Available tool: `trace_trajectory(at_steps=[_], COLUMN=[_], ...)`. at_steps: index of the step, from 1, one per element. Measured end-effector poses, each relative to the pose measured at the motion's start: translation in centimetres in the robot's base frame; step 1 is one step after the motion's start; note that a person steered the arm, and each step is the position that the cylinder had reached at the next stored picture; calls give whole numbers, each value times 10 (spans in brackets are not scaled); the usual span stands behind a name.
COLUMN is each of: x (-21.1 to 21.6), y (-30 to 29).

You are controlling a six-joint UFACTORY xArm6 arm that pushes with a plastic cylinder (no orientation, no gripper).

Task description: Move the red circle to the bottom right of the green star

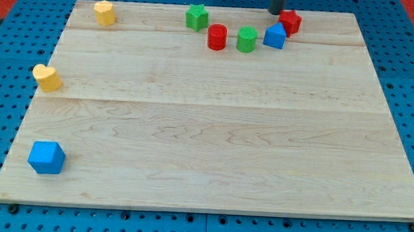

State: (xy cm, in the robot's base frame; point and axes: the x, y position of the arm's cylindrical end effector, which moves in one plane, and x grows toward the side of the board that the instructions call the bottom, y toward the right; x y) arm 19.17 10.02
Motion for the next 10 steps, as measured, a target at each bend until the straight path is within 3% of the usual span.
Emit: trace_trajectory(at_steps=[1, 4, 6, 8, 10], x=[0, 20, 66, 55, 67], y=[-33, -44, -68, -70, -118])
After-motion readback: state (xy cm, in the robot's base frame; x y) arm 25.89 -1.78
